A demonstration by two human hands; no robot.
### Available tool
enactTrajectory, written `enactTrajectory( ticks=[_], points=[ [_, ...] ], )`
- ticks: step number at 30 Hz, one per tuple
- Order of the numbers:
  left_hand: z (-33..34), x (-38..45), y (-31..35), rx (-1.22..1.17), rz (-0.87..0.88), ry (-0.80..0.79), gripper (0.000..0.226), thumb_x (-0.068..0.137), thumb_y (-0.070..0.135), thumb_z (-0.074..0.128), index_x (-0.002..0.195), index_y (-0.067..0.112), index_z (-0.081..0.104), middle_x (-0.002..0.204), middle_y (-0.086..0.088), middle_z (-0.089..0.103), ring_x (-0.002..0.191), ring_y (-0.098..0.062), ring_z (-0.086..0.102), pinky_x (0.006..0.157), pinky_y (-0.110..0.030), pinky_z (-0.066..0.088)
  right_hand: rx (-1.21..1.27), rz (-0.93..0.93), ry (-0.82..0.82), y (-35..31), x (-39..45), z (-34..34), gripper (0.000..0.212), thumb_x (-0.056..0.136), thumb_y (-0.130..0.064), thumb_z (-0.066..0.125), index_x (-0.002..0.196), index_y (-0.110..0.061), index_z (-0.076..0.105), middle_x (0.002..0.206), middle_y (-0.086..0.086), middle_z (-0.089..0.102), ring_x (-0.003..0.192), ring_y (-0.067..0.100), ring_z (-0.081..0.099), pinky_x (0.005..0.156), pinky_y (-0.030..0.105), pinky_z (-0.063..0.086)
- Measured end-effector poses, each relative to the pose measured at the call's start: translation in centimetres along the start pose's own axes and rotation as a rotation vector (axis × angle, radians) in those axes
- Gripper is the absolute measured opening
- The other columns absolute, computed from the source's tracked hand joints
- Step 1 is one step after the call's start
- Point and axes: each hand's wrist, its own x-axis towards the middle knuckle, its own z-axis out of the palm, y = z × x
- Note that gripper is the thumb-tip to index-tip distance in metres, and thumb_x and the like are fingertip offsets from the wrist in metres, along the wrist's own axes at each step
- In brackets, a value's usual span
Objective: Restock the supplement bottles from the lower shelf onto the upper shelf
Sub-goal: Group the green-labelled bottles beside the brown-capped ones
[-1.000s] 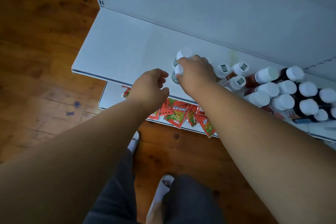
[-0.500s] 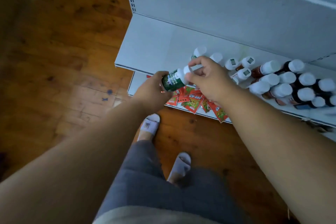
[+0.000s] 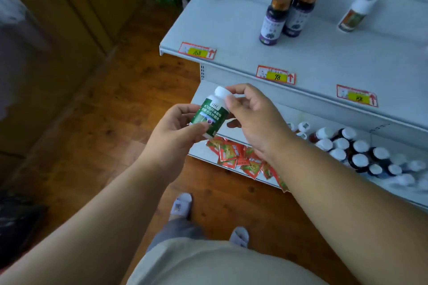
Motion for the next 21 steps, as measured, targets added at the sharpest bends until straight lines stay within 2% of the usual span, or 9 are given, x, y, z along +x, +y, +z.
enactTrajectory(
  ticks=[1, 3, 10, 13, 15, 18, 21],
  points=[
    [-0.1, 0.5, 1.2, 0.011, 0.013, 0.002, 0.036, 0.076, 0.012, 0.074, 0.108, 0.012, 0.058, 0.105, -0.017, 0.069, 0.092, -0.03, 0.07, 0.07, -0.032, 0.057, -0.003, -0.023, 0.003, -1.1, 0.5, 0.3, 0.008, 0.096, -0.034, 0.06, 0.104, -0.036, 0.061, 0.094, -0.001, 0.072, 0.086, 0.017, 0.07, 0.078, 0.042, 0.06],
    [-0.4, 2.0, 3.5, 0.031, 0.034, -0.008, 0.038, 0.078, 0.013, 0.078, 0.111, 0.012, 0.059, 0.108, -0.017, 0.069, 0.096, -0.033, 0.07, 0.08, -0.039, 0.056, -0.005, -0.053, 0.022, -2.6, 1.7, 1.2, 0.02, 0.091, -0.041, 0.063, 0.11, -0.041, 0.058, 0.098, -0.001, 0.073, 0.089, 0.017, 0.071, 0.079, 0.04, 0.06],
    [-2.4, 8.1, 9.6, 0.212, 0.125, -0.055, 0.039, 0.075, 0.02, 0.08, 0.108, 0.02, 0.06, 0.099, 0.001, 0.073, 0.095, -0.024, 0.071, 0.083, -0.041, 0.058, 0.101, -0.069, 0.189, -6.4, 6.7, 4.2, 0.033, 0.095, -0.03, 0.064, 0.124, -0.038, 0.052, 0.105, -0.004, 0.074, 0.095, 0.011, 0.071, 0.084, 0.037, 0.059],
    [-2.4, 10.4, 11.3, 0.325, 0.167, -0.072, 0.039, 0.075, 0.023, 0.083, 0.107, 0.028, 0.06, 0.098, 0.009, 0.072, 0.093, -0.02, 0.071, 0.087, -0.045, 0.059, 0.101, -0.069, 0.238, -7.4, 8.6, 4.4, 0.042, 0.09, -0.035, 0.068, 0.127, -0.04, 0.048, 0.104, -0.003, 0.075, 0.093, 0.014, 0.072, 0.085, 0.041, 0.058],
    [-1.9, 12.2, 11.9, 0.381, 0.188, -0.093, 0.037, 0.078, 0.023, 0.082, 0.108, 0.03, 0.06, 0.1, 0.012, 0.071, 0.093, -0.017, 0.071, 0.087, -0.042, 0.059, 0.087, -0.057, 0.243, -8.0, 9.8, 3.7, 0.05, 0.087, -0.034, 0.071, 0.129, -0.041, 0.046, 0.108, -0.001, 0.074, 0.093, 0.015, 0.072, 0.086, 0.042, 0.058],
    [-0.5, 15.4, 12.5, 0.463, 0.225, -0.115, 0.036, 0.081, 0.025, 0.08, 0.111, 0.031, 0.061, 0.101, 0.014, 0.071, 0.093, -0.011, 0.07, 0.086, -0.037, 0.059, 0.022, -0.076, 0.295, -8.7, 12.6, 1.8, 0.051, 0.086, -0.026, 0.074, 0.127, -0.042, 0.048, 0.108, 0.001, 0.072, 0.09, 0.012, 0.072, 0.082, 0.035, 0.058],
    [0.8, 19.2, 12.9, 0.605, 0.274, -0.092, 0.036, 0.086, 0.025, 0.076, 0.118, 0.031, 0.061, 0.104, 0.018, 0.069, 0.092, 0.0, 0.067, 0.082, -0.024, 0.058, -0.11, -0.102, 0.339, -9.2, 16.1, 0.1, 0.053, 0.083, -0.026, 0.077, 0.122, -0.045, 0.046, 0.107, -0.001, 0.07, 0.089, 0.01, 0.07, 0.078, 0.028, 0.054]
  ],
)
